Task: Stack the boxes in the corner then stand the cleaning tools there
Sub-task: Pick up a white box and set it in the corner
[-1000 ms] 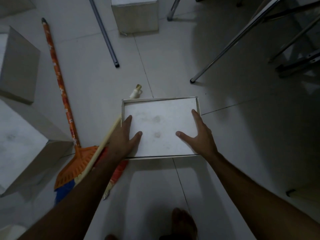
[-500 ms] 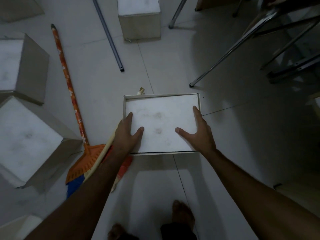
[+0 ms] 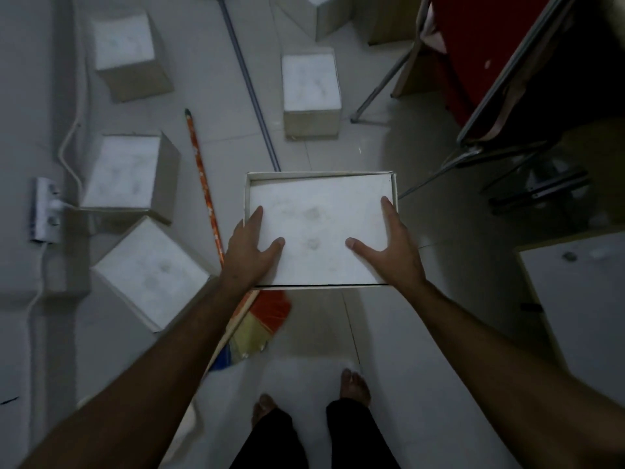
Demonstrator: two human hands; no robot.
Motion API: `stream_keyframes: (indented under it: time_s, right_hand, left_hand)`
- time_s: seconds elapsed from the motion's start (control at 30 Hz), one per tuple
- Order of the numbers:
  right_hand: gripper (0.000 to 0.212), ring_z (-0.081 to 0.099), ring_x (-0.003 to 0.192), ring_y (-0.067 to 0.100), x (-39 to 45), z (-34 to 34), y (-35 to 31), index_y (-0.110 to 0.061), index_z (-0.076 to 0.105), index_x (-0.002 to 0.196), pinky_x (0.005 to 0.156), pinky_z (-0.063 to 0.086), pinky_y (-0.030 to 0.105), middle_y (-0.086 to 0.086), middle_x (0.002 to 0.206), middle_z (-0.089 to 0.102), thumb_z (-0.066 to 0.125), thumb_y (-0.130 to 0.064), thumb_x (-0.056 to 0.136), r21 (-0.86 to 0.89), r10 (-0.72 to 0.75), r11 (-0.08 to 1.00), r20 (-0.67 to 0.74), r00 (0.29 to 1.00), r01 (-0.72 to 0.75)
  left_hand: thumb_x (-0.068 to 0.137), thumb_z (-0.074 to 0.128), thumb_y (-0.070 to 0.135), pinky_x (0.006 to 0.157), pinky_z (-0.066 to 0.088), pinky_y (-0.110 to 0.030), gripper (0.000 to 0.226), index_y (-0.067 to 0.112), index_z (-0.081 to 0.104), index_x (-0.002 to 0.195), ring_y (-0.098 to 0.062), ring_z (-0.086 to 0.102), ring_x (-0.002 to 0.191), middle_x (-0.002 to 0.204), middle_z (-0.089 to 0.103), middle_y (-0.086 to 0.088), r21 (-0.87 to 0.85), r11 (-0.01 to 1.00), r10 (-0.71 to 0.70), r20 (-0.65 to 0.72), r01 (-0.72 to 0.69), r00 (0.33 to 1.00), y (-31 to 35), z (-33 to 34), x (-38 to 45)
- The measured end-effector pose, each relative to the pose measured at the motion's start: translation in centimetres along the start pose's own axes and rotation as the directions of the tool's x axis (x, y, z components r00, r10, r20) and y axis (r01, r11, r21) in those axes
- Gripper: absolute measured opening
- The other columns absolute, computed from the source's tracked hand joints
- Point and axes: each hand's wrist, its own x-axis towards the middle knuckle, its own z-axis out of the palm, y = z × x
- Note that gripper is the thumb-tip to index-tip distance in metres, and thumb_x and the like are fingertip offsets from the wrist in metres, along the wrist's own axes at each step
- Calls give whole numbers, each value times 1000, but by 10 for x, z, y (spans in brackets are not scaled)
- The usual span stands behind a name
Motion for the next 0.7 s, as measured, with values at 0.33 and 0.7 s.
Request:
stream_keyframes:
  time_s: [0.33, 0.7]
  right_hand:
    - [108, 27, 149, 17, -30, -78, -179, -35, 13, 160, 115, 25, 37, -11, 166, 21, 73, -70, 77, 20, -110, 994, -8, 994, 110]
    - [111, 35, 146, 21, -19, -141, -312, -34, 16, 160, 118, 32, 44, -5, 164, 29, 73, -73, 73, 44, -169, 985, 3, 986, 168]
  left_hand:
    - [91, 64, 52, 117, 29, -45, 86, 26, 19, 159, -31, 31, 145, 159, 29, -14, 49, 999, 4, -12, -3, 1000, 92, -186, -47]
    - [90, 68, 45, 116, 28, -40, 85, 21, 24, 159, -30, 33, 144, 159, 33, -12, -3, 999, -36, -95, 36, 995, 173, -313, -53]
